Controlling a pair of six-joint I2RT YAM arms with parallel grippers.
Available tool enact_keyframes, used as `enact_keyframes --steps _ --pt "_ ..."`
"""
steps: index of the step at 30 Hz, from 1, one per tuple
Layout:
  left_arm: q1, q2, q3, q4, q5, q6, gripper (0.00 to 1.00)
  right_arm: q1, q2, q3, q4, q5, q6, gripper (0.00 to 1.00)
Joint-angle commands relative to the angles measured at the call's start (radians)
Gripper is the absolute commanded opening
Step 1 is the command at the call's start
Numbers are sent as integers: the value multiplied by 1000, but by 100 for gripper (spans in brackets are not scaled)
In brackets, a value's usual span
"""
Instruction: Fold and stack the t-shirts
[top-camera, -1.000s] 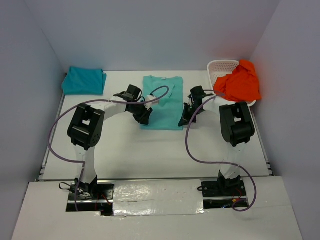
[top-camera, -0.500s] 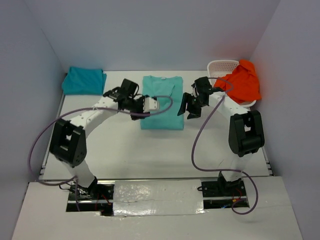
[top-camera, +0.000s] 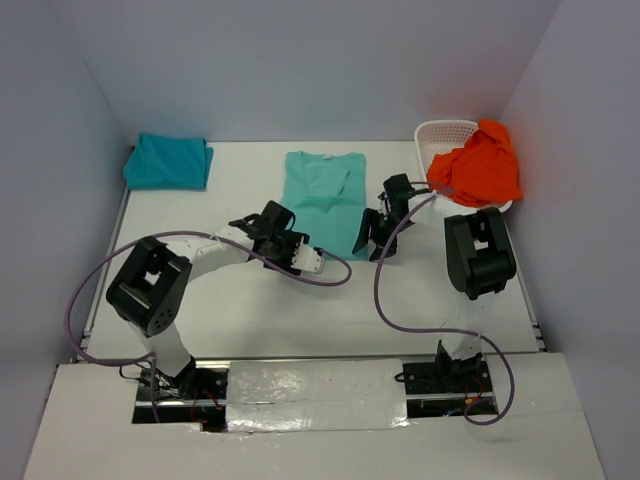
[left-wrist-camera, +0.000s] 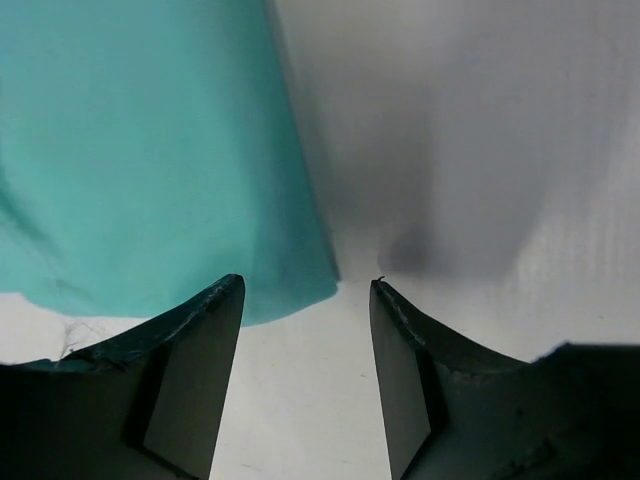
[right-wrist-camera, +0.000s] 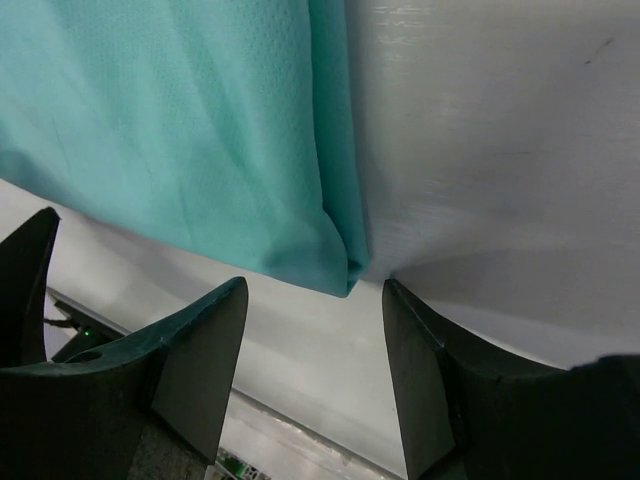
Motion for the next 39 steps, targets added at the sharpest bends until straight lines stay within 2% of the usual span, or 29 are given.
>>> enact_keyframes --steps 1,6,9,12,13,15,16,17,22,24,30,39 --pt "-3 0 -12 82 -32 -30 65 7 21 -45 61 -13 12 64" --pt "-12 25 -54 130 -42 -15 64 7 76 -36 103 -38 32 60" --pt "-25 59 -34 157 -67 -59 61 5 84 -28 132 -29 59 48" --pt "-26 62 -38 179 -58 -105 50 -1 84 -13 135 -18 68 28" --pt "-26 63 -41 188 -58 -120 40 -4 82 -13 140 -19 72 16" --pt "-28 63 -45 208 -58 -140 26 -5 74 -10 140 -27 72 5" --pt "-28 63 -45 206 -55 -156 7 -5 71 -10 135 -31 69 0" --pt "-28 62 -45 206 -58 -165 0 -5 68 -10 131 -33 65 0" --pt "-17 36 -46 128 -73 -173 0 -5 19 -36 112 -80 13 0" --pt "-17 7 -23 28 -53 -182 0 -1 -22 -56 80 -100 -26 0" --pt "-20 -94 -5 -143 23 -205 0 19 -185 -171 17 -120 -84 0" --pt "-103 -272 -12 -456 167 -259 0 162 -435 -349 -130 -186 -83 0"
